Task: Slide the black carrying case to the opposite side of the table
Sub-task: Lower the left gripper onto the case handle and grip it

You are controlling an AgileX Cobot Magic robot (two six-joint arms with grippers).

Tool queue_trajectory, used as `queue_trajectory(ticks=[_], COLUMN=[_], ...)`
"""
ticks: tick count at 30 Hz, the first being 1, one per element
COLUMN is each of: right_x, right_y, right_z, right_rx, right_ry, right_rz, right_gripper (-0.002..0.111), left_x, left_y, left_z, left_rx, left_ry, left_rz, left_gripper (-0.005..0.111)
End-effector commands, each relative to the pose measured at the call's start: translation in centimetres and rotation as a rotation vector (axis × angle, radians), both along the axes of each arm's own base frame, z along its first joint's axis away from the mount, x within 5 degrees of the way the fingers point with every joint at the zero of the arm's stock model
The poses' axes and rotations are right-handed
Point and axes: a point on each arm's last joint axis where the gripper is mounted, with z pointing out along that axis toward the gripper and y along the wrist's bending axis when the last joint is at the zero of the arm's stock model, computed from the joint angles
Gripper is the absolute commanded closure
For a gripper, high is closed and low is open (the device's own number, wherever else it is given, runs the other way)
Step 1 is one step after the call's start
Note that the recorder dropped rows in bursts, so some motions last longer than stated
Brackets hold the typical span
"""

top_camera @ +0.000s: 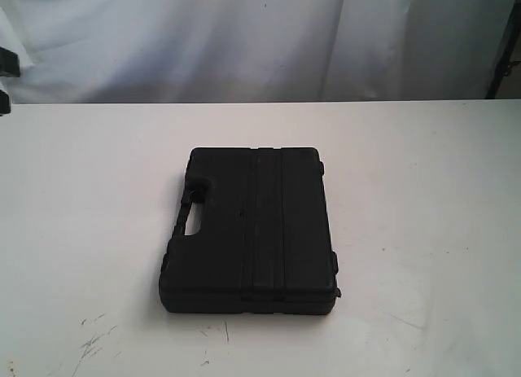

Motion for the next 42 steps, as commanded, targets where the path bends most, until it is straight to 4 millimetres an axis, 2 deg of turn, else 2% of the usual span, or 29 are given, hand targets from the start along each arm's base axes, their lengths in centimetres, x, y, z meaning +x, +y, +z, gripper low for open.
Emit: queue_trajectory(ticks=[1, 8, 15, 19, 27, 30, 39, 42], right_x=[0.0, 0.0, 0.0, 0.0, 0.0, 0.0, 0.0, 0.0], right_y=[0.0, 0.0, 0.0, 0.0, 0.0, 0.0, 0.0, 0.0], right_z=[-0.1, -0.1, -0.1, -0.1, -0.1, -0.1, -0.1, -0.1], right_rx=[-0.012, -0.012, -0.012, -0.012, -0.012, -0.012, -0.010, -0.010], right_ry=[-0.004, -0.004, -0.004, -0.004, -0.004, -0.004, -0.003, -0.003], right_rz=[0.000, 0.000, 0.000, 0.000, 0.000, 0.000, 0.000, 0.000], right_gripper=[0.108, 0.108, 0.108, 0.108, 0.108, 0.108, 0.108, 0.108], left_x=[2.6, 6.0, 8.3, 9.1, 10.3, 10.5, 10.4, 10.4], left_y=[-2.8, -6.8, -10.0, -10.9, -11.7, -11.9, -14.0, -14.2], left_z=[-1.3, -4.8, -7.9, -9.2, -12.2, -13.5, -15.8, -16.6], left_rx=[-0.004, 0.095, 0.116, 0.107, 0.065, 0.062, 0.092, 0.099], left_ry=[0.122, 0.312, 0.378, 0.406, 0.473, 0.502, 0.505, 0.516], left_rz=[-0.085, -0.148, -0.184, -0.192, -0.184, -0.183, -0.250, -0.253], left_gripper=[0.107, 0.107, 0.105, 0.097, 0.070, 0.063, 0.061, 0.061])
